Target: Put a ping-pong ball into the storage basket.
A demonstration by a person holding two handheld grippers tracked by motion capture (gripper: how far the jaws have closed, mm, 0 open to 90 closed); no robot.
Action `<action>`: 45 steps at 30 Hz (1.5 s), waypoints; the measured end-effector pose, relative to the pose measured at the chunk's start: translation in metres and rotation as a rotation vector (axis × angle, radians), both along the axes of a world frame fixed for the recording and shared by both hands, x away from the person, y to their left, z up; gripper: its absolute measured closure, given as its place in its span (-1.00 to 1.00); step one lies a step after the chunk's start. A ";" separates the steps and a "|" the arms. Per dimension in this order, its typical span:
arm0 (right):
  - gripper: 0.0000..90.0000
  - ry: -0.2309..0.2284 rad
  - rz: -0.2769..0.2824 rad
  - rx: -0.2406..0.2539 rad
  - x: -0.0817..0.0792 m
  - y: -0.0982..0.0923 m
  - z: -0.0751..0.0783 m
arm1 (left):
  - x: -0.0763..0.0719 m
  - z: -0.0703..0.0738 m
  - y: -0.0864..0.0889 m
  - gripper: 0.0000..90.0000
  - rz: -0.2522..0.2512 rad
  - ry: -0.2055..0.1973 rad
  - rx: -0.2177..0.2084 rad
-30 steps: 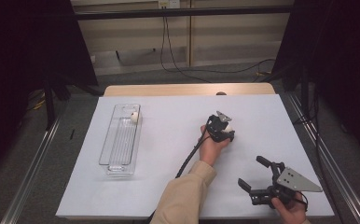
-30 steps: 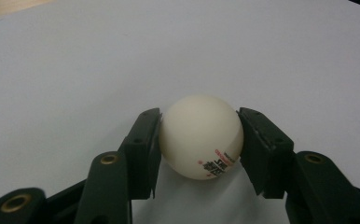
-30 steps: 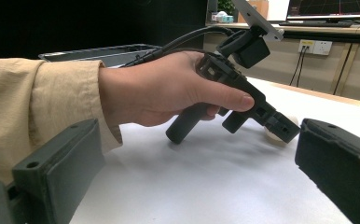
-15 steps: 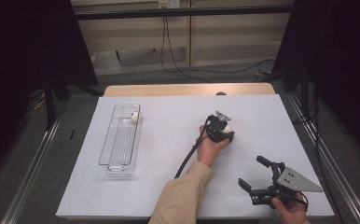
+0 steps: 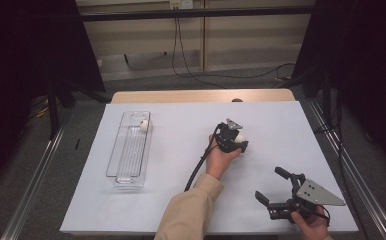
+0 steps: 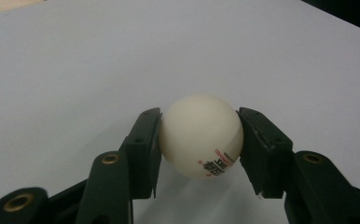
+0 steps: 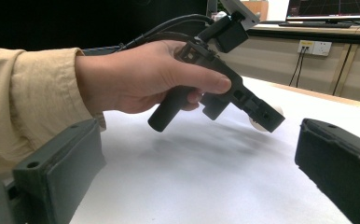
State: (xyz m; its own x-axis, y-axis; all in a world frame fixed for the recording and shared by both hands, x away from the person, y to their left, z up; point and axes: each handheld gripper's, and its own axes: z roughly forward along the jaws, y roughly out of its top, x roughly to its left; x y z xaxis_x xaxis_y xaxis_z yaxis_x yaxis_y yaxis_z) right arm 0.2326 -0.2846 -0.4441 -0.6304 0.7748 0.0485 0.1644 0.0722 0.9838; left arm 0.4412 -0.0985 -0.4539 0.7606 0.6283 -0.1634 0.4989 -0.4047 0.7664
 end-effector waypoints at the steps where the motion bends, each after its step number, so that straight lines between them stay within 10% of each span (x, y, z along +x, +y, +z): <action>1: -0.99 0.001 -0.001 0.001 0.000 0.000 0.000 | 0.000 0.000 0.000 0.14 0.004 0.002 -0.008; 45: -0.99 -0.001 0.001 0.000 0.000 0.001 0.000 | -0.006 0.012 0.046 0.14 0.029 -0.001 0.000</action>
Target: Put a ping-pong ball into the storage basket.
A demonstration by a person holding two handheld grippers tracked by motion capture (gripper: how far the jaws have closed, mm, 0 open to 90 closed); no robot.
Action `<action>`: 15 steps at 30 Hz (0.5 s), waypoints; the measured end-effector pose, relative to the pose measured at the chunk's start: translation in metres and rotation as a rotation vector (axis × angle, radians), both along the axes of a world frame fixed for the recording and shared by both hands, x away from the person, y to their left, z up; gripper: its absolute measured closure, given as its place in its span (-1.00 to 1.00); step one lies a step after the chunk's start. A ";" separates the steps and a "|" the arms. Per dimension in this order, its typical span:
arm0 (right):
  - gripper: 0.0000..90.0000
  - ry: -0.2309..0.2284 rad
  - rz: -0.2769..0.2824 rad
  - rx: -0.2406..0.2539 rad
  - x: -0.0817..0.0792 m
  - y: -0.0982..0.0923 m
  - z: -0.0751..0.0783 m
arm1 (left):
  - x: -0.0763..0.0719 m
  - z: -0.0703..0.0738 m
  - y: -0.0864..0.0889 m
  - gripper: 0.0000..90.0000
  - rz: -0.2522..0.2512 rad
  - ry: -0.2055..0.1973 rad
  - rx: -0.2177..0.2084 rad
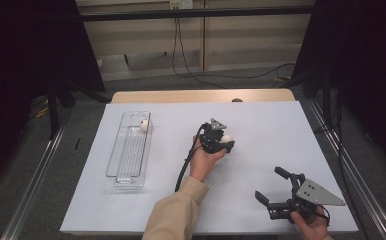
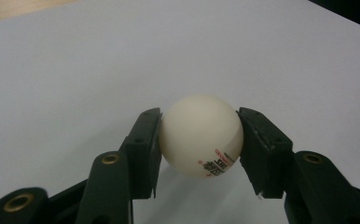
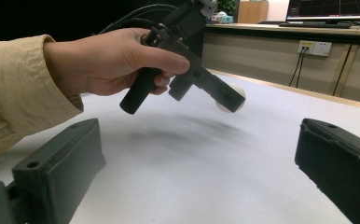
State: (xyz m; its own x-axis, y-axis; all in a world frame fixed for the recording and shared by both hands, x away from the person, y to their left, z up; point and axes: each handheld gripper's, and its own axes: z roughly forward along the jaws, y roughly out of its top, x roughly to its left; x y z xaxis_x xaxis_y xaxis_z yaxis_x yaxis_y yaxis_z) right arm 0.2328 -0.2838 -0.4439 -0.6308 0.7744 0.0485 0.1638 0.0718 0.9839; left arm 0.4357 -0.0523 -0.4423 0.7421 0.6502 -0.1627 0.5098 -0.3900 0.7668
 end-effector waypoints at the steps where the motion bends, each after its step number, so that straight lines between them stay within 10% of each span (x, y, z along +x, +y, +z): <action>1: -0.99 0.000 0.000 0.000 0.000 0.000 0.000 | 0.000 0.000 0.001 0.14 -0.004 0.003 0.003; 15: -0.99 0.001 0.000 -0.001 0.000 0.000 0.000 | -0.002 0.001 0.010 0.14 0.000 0.001 0.006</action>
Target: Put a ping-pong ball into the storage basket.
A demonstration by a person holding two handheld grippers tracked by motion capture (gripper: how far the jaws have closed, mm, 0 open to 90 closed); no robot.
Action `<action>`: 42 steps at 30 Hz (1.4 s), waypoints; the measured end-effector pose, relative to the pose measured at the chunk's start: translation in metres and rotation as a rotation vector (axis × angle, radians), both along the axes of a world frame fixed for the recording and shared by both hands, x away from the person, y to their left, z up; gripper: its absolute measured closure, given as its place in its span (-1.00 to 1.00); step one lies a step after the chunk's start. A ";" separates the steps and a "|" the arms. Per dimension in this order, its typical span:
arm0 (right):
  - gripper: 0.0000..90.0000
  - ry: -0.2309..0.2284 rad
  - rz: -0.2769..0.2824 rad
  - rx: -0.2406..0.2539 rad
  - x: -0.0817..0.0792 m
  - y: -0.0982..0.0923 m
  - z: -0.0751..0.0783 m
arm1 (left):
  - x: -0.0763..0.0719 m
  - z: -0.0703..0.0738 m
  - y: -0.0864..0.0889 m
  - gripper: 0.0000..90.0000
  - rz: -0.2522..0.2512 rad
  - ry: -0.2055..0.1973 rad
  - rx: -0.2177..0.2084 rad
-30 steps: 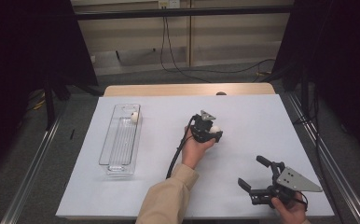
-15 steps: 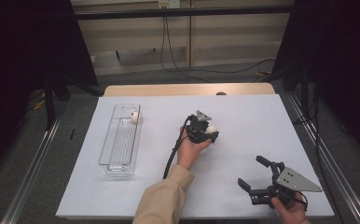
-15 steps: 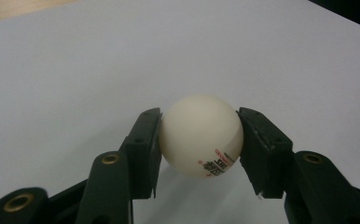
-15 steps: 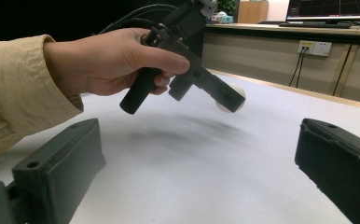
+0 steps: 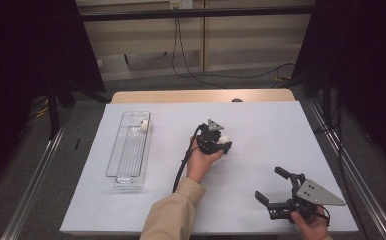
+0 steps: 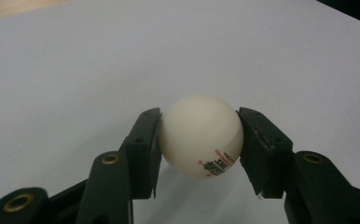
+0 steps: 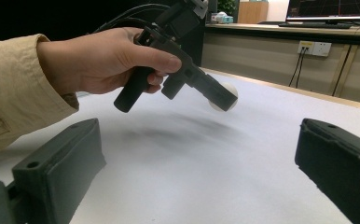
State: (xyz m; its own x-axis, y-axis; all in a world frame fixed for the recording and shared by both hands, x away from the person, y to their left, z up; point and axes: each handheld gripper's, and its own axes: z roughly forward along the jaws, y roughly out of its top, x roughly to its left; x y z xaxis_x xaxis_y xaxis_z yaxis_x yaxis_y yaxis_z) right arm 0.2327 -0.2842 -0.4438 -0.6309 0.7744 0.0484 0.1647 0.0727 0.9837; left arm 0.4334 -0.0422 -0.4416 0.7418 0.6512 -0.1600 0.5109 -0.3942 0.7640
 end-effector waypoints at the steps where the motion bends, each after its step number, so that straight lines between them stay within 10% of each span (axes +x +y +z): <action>1: -0.99 -0.001 -0.002 0.001 0.000 0.000 0.000 | -0.001 0.000 0.001 0.14 0.004 0.005 -0.008; 42: -0.99 -0.006 -0.003 0.000 0.000 0.000 0.000 | -0.006 0.006 0.037 0.14 0.018 -0.013 -0.013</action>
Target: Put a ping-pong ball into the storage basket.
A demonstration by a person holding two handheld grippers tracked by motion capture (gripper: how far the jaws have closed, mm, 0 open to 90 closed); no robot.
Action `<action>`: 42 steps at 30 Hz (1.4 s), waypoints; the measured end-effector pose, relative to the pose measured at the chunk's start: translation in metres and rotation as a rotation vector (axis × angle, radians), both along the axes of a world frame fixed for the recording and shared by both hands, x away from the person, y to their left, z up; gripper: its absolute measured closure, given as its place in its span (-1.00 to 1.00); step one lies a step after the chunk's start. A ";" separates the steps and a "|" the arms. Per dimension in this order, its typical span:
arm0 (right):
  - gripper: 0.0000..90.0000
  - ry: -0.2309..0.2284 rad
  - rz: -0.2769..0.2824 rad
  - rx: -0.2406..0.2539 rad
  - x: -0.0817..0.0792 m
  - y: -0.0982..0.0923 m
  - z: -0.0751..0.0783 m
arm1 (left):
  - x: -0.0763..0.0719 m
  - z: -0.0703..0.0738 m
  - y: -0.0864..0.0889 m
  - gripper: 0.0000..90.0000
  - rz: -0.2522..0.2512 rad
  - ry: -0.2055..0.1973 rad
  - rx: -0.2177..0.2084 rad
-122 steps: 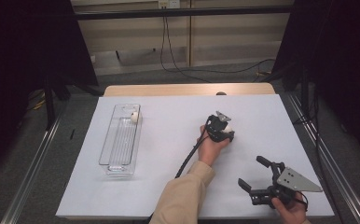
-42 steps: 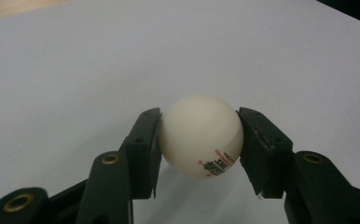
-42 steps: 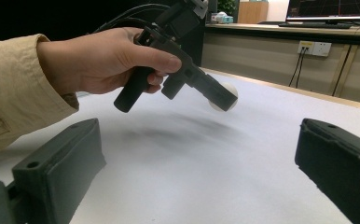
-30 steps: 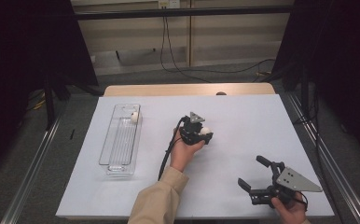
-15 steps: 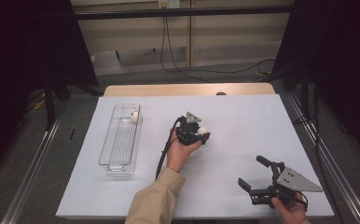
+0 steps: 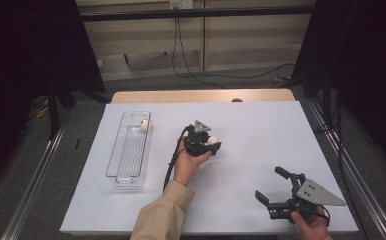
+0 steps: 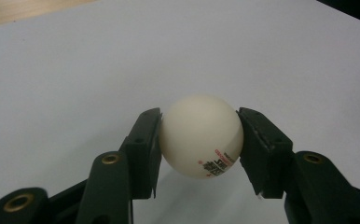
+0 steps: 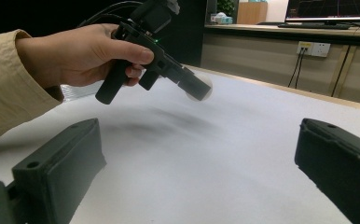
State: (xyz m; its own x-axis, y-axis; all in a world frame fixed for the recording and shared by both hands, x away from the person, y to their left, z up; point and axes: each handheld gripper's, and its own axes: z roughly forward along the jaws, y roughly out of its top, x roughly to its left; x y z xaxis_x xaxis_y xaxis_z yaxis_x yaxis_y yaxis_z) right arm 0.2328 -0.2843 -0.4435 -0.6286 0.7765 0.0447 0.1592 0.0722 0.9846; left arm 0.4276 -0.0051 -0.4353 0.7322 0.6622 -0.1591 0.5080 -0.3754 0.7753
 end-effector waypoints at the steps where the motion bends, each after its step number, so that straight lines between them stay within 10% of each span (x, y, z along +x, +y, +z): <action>1: -0.99 0.000 0.000 -0.001 0.000 0.000 0.000 | 0.000 0.000 0.001 0.14 0.000 -0.001 -0.001; 42: -0.99 0.002 0.001 -0.004 0.000 0.001 0.000 | -0.005 0.005 0.025 0.14 0.005 -0.013 0.012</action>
State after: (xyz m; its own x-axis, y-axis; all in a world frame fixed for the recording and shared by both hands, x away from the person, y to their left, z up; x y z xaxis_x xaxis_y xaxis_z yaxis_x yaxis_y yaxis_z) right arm 0.2330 -0.2837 -0.4438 -0.6293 0.7760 0.0429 0.1608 0.0761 0.9840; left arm 0.4228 0.0195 -0.4300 0.7312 0.6674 -0.1412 0.4994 -0.3827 0.7773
